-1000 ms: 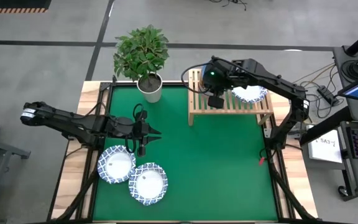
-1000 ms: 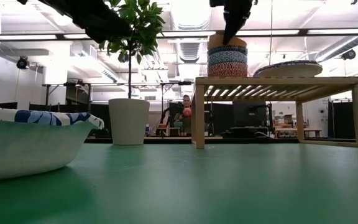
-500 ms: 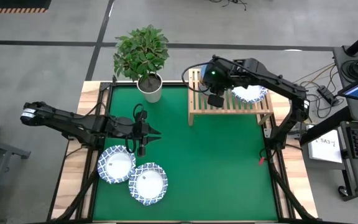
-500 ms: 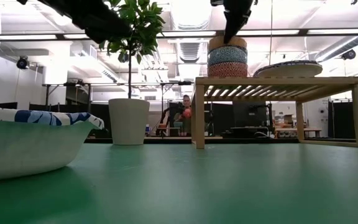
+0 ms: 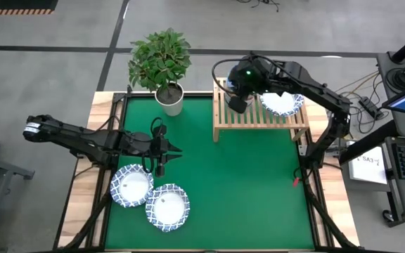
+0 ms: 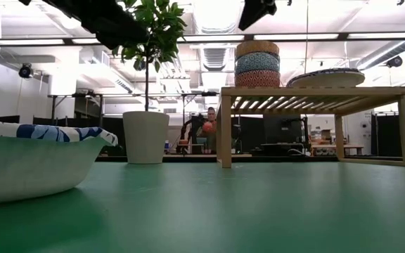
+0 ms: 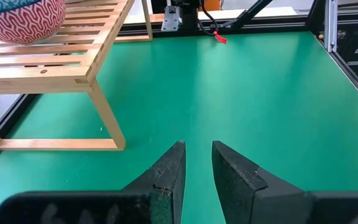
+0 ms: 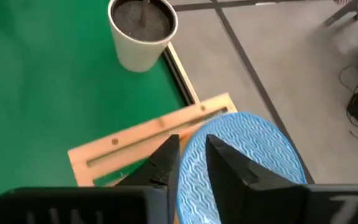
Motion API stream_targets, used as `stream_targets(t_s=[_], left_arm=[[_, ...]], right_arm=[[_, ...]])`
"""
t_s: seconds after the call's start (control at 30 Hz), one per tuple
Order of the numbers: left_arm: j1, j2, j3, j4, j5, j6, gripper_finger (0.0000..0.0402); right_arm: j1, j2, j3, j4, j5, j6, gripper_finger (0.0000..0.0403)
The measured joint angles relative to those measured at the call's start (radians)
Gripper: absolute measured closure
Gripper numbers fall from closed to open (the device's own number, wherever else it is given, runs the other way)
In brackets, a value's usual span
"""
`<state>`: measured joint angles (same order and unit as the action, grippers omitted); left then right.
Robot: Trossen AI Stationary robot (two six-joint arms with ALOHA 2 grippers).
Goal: Place and stack bowls onto a shelf
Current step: Stack the light blue patterned bowl on top of the yellow patterned bowl on the shelf
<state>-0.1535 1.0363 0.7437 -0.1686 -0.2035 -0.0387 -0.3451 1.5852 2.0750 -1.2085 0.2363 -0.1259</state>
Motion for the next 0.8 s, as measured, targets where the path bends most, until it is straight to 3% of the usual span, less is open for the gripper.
stream_targets(t_s=[0.23,0.8], left_arm=[[0.000,0.000,0.000,-0.015,0.000,-0.003,0.0341],[0.000,0.000,0.000,-0.015,0.000,-0.003,0.0341]], right_arm=[[-0.008,0.000,-0.077,0.089,0.000,-0.028,0.0390],[-0.011,0.001,-0.158,0.092,0.001,-0.014,0.0394]])
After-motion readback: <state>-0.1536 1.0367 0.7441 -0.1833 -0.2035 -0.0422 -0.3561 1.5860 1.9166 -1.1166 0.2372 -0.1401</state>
